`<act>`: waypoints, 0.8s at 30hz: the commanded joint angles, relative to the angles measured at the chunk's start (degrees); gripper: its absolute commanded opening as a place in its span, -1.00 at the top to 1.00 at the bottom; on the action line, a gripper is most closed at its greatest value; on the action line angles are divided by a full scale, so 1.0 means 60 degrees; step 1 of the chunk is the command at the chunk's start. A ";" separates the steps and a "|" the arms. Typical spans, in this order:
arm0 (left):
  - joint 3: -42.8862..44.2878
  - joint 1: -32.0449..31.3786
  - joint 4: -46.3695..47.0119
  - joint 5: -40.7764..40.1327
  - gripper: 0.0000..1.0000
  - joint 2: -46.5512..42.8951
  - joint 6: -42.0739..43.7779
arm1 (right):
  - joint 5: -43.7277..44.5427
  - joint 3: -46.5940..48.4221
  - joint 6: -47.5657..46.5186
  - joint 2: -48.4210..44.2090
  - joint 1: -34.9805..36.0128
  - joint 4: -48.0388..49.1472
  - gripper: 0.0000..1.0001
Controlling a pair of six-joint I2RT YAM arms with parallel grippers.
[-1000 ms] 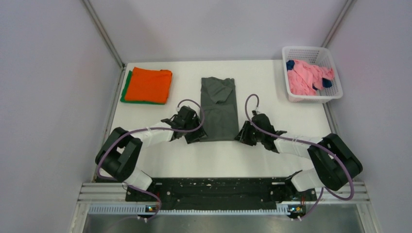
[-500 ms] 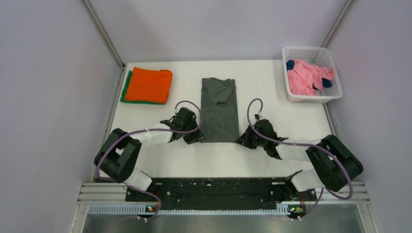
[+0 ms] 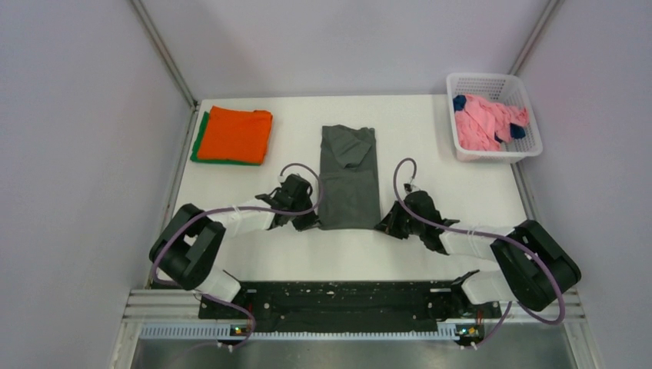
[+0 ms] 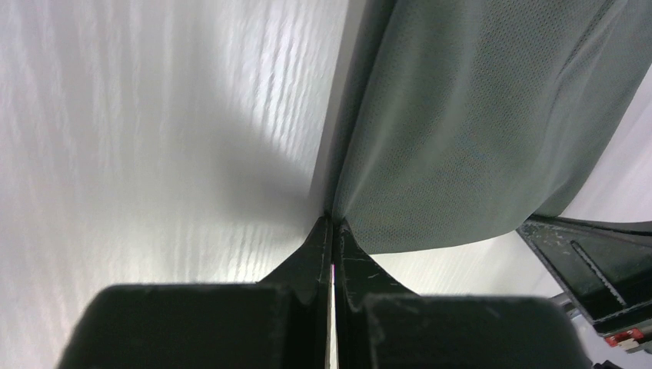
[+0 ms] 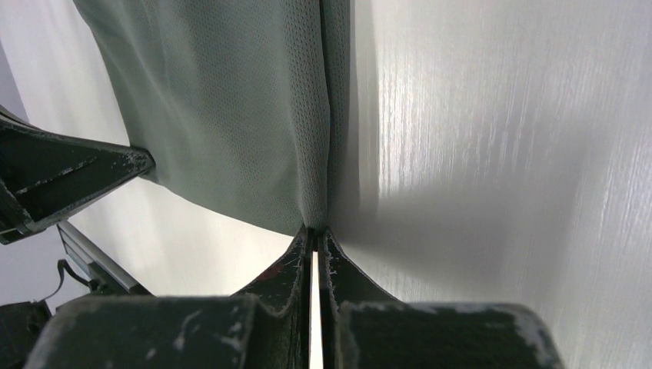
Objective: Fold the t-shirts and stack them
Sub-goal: Fold the long partially folded tshirt into a neat square
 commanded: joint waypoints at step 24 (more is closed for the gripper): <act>0.1235 -0.0485 -0.1290 -0.0265 1.00 -0.4441 0.0999 | -0.0172 0.3323 -0.1569 -0.4682 -0.0055 -0.4646 1.00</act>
